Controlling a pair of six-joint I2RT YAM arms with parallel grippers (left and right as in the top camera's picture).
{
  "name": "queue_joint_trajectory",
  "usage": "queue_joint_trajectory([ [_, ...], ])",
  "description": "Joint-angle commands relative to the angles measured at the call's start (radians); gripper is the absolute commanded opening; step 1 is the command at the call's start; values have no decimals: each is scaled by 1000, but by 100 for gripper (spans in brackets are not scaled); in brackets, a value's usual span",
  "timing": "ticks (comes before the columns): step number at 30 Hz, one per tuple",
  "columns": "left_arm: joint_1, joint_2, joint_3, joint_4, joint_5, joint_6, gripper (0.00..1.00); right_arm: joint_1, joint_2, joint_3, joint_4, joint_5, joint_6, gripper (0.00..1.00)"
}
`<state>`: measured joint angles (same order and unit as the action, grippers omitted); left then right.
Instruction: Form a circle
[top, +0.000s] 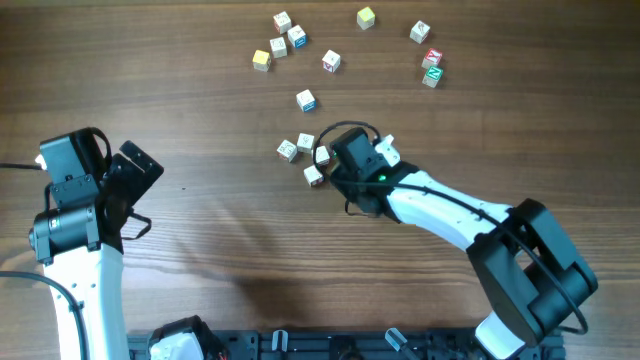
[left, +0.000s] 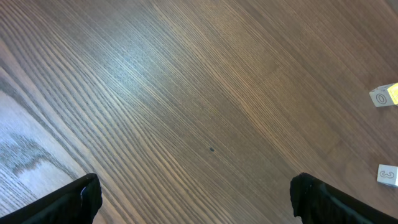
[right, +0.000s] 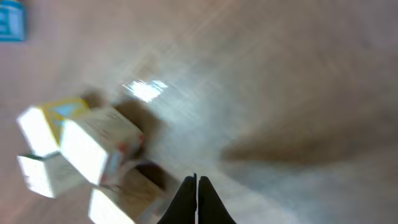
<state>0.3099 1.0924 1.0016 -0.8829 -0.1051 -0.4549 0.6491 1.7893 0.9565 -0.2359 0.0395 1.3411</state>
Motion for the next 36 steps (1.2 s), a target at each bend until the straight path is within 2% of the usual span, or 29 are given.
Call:
queue_joint_trajectory([
  [1, 5, 1, 0, 2, 11, -10, 100, -35, -24, -7, 65, 31, -117, 4],
  [7, 5, 1, 0, 2, 11, -9, 100, -45, -24, -7, 101, 53, -139, 4],
  [12, 5, 1, 0, 2, 11, -10, 100, -45, -24, -7, 246, 57, -318, 5],
  [16, 5, 1, 0, 2, 11, -9, 100, -48, -24, -5, 255, 54, -348, 5],
  [24, 5, 1, 0, 2, 11, -9, 100, -54, -20, -5, 156, 59, -288, 5],
  [27, 5, 1, 0, 2, 11, -10, 100, -54, -13, -5, 111, 28, -212, 5],
  [36, 5, 1, 0, 2, 11, -10, 100, -51, -13, -5, 9, -129, -106, 5],
])
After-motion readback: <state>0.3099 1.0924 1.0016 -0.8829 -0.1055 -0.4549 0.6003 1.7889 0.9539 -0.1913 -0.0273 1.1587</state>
